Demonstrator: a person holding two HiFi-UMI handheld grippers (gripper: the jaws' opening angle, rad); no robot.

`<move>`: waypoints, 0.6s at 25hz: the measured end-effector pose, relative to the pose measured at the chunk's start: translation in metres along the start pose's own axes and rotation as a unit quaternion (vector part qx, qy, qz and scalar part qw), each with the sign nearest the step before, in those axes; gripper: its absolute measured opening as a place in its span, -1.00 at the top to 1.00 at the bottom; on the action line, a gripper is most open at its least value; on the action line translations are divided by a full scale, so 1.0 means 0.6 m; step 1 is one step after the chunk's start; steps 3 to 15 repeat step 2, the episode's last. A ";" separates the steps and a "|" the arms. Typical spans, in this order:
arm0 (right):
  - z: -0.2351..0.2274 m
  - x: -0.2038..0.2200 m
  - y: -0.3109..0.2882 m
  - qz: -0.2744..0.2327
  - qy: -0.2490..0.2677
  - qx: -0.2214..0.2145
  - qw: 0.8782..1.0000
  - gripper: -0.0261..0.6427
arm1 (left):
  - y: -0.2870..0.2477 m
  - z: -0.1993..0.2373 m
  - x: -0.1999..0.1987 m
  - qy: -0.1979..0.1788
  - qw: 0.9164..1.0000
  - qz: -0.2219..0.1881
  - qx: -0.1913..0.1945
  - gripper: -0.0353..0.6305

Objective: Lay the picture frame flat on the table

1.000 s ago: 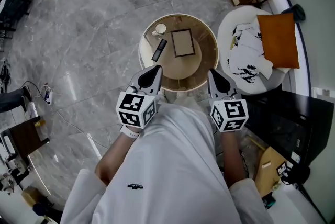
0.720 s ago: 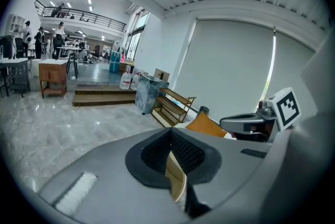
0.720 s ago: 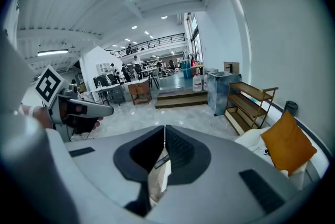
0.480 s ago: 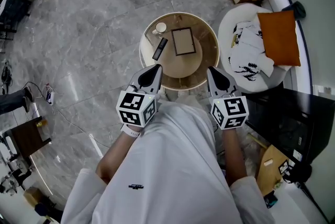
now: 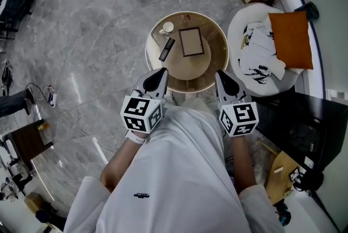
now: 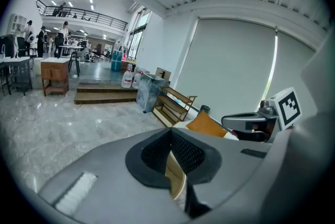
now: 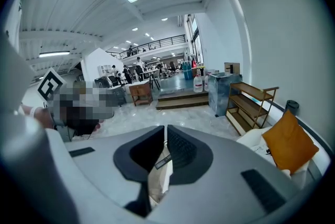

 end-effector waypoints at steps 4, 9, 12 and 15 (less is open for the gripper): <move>0.000 0.006 0.003 0.003 0.001 -0.003 1.000 0.90 | 0.000 -0.004 0.005 0.003 1.000 0.002 0.000 0.88; 0.000 0.006 0.003 0.003 0.001 -0.003 1.000 0.90 | 0.000 -0.004 0.005 0.003 1.000 0.002 0.000 0.88; 0.000 0.006 0.003 0.003 0.001 -0.003 1.000 0.90 | 0.000 -0.004 0.005 0.003 1.000 0.002 0.000 0.88; 0.000 0.006 0.003 0.003 0.001 -0.003 1.000 0.90 | 0.000 -0.004 0.005 0.003 1.000 0.002 0.000 0.88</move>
Point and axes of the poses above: the fingertips, and each gripper's own axes: y backward along the fingers, z to its left, x out of its underside, the point moved 8 cm from there along y, backward along the fingers, and after that the axes turned 5 degrees about z, right-handed, at the moved point
